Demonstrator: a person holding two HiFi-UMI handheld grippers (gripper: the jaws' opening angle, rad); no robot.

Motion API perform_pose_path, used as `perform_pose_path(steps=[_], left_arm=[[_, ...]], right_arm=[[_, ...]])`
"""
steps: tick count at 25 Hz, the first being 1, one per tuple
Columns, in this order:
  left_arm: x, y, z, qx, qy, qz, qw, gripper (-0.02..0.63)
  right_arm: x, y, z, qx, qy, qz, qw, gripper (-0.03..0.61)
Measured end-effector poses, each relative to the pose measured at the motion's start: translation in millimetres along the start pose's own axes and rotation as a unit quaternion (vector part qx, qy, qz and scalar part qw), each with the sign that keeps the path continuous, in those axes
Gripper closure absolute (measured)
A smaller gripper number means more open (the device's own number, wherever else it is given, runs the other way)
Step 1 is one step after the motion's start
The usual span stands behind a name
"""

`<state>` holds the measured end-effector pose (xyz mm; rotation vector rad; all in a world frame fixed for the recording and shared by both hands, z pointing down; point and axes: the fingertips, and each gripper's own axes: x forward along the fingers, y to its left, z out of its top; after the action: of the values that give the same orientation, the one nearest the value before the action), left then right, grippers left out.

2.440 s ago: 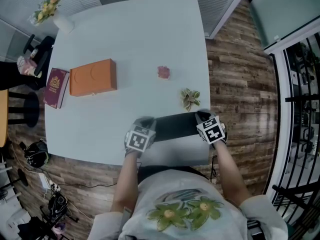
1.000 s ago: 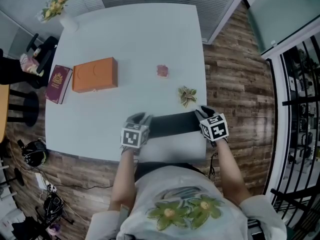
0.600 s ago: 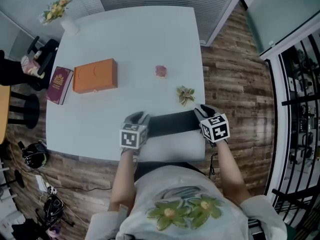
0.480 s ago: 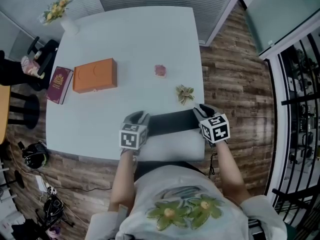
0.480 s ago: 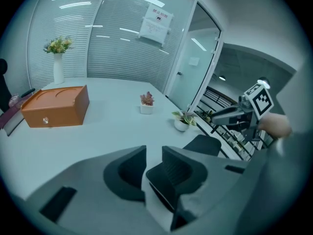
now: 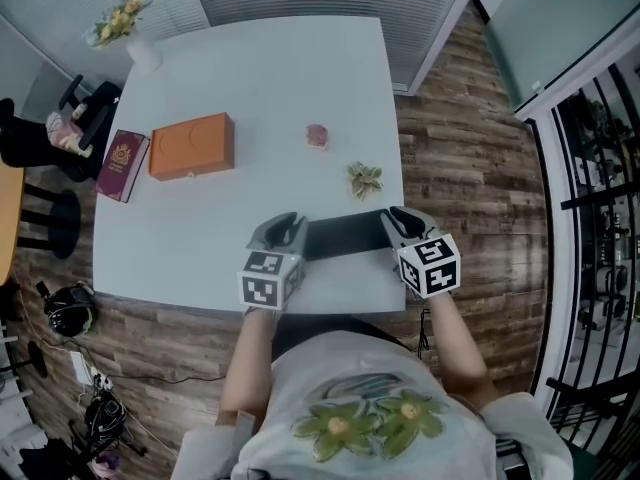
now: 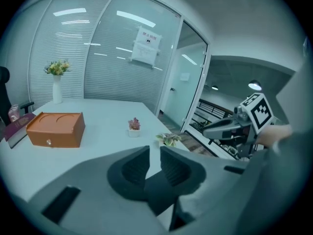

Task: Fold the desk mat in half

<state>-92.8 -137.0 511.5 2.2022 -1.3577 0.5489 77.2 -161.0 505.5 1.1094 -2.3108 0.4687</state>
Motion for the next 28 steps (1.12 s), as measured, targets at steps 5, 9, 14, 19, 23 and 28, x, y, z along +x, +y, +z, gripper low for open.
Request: perform_pose_path(steps=[5,9,14,19,23,28], left_arm=[[-12,-29,10,0.013,-0.022,-0.011,0.9996,0.579],[-20,-49,10,0.016,-0.032,-0.015,0.9993,0.607],[-33,-69,14,0.011,-0.058,-0.018,0.9981,0.609],[-47,-85,22,0.021,-0.085,-0.011,0.9961,0.609],[-51,-98,15,0.022,-0.081,-0.020,0.9963,0.609],[-57,-110,10,0.028,-0.079,-0.031,0.9960,0.609]], right_arm=[[-19,21,9,-0.011,-0.023,0.007,1.000,0.538],[-34,32,14,-0.013,-0.044,0.008,0.999,0.555],[-53,44,18,-0.019,-0.068,0.006,0.997,0.561],[-68,56,19,-0.024,-0.078,0.005,0.997,0.561],[-76,66,19,-0.029,-0.082,0.010,0.996,0.561],[-85,76,15,-0.041,-0.085,0.011,0.995,0.561]])
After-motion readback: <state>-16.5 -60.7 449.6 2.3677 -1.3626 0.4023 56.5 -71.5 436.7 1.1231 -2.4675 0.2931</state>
